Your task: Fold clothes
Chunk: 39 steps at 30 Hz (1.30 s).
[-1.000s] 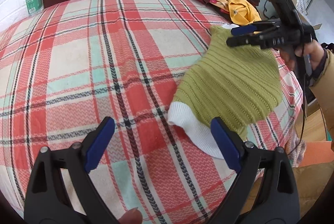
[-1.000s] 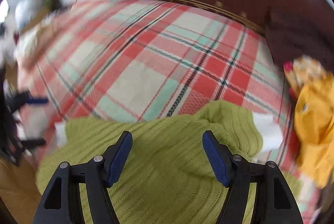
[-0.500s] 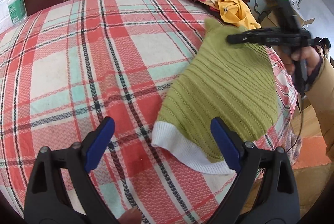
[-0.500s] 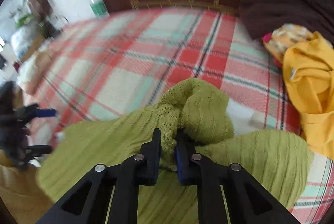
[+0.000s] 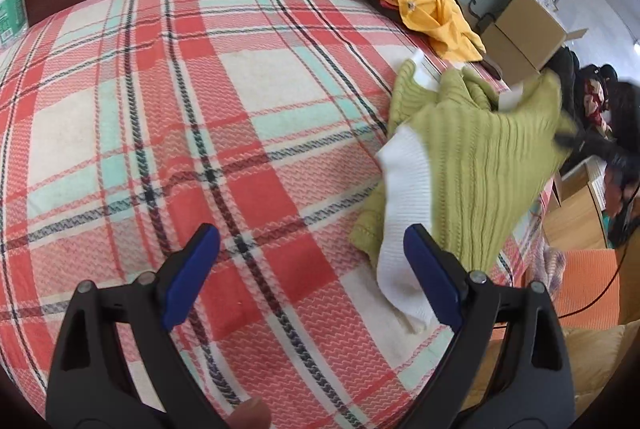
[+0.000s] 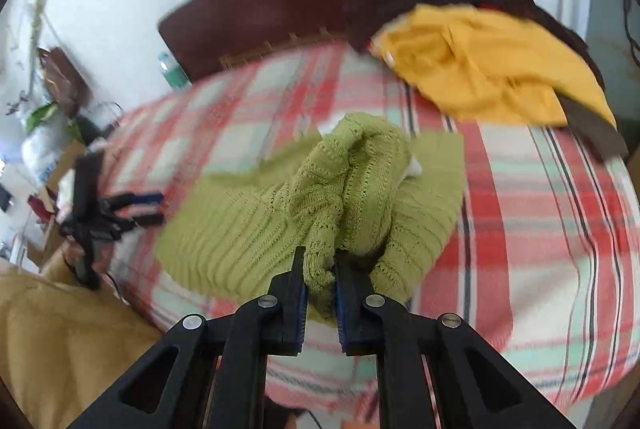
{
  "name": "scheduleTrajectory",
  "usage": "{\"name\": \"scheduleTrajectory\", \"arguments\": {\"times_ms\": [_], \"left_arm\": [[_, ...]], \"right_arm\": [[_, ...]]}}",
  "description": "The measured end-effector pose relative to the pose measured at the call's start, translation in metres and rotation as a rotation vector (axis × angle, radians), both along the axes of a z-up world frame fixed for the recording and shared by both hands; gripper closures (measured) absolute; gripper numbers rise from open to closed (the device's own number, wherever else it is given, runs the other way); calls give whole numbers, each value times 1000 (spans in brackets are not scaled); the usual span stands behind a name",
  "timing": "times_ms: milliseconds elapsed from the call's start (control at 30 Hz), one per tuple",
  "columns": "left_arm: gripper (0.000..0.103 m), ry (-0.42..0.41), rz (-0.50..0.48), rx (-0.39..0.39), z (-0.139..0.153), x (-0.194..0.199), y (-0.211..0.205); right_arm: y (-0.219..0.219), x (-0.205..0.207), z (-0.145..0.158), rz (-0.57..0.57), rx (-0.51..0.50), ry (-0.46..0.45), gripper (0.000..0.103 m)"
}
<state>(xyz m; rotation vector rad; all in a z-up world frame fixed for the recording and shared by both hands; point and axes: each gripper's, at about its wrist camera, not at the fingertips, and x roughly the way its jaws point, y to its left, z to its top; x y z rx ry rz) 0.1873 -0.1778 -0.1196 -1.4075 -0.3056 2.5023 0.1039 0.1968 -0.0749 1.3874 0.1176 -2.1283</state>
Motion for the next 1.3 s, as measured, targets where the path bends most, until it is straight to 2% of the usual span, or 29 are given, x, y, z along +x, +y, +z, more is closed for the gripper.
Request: {"name": "scheduleTrajectory", "arguments": {"times_ms": [33, 67, 100, 167, 233, 300, 367, 433, 533, 600, 667, 700, 733, 800, 867, 933, 967, 1067, 1133, 1300], "left_arm": [[9, -2, -9, 0, -1, 0, 2], [9, -3, -17, 0, -1, -1, 4], [9, -2, -24, -1, -1, -1, 5], [9, 3, -36, -4, 0, 0, 7], [9, 7, -42, -5, 1, 1, 8], [9, 10, -49, -2, 1, 2, 9], [9, 14, -55, -9, 2, 3, 9], [9, 17, -58, -19, 4, 4, 9], [9, 24, -57, -37, 7, 9, 8], [9, 27, -54, -48, 9, 13, 7], [9, 30, -45, -61, 11, 20, 4], [9, 29, -39, -66, 11, 22, 2], [9, 26, -30, -70, 11, 25, 0], [9, 19, -13, -75, 10, 29, -4], [9, 16, -5, -72, 8, 33, -7], [9, 10, -6, -64, 6, 32, -9], [9, 6, -9, -61, 5, 31, -8], [9, 11, -41, -48, 4, 28, -2], [9, 30, -77, -42, 7, 27, 6], [9, 127, -222, -30, 23, 30, 35]], "right_arm": [[4, 6, -16, -12, 70, -45, 88], [5, 12, -27, -20, 157, -70, 79], [8, 19, -31, -24, 215, -76, 76], [7, 28, -10, -9, 187, -29, 72], [-1, 36, 25, 32, 111, 70, 57], [-12, 44, 57, 79, 44, 166, 53], [-42, 44, 69, 163, 24, 234, 46], [-84, 42, 59, 295, 56, 262, 45], [-147, 36, 35, 508, 133, 280, 23], [-185, 31, 12, 662, 216, 299, 23], [-205, 26, -2, 749, 283, 320, 23], [-205, 23, -5, 768, 283, 289, 23], [-206, 19, -7, 787, 283, 258, 23], [-206, 12, -12, 824, 282, 196, 35], [-207, 5, -17, 860, 281, 133, 66], [-202, 12, -15, 879, 270, 108, 85], [-198, 20, -12, 871, 265, 103, 90], [-186, 43, 8, 839, 221, 105, 91], [-174, 52, 30, 778, 168, 135, 92], [-119, 44, 82, 465, -22, 188, 93]]}}
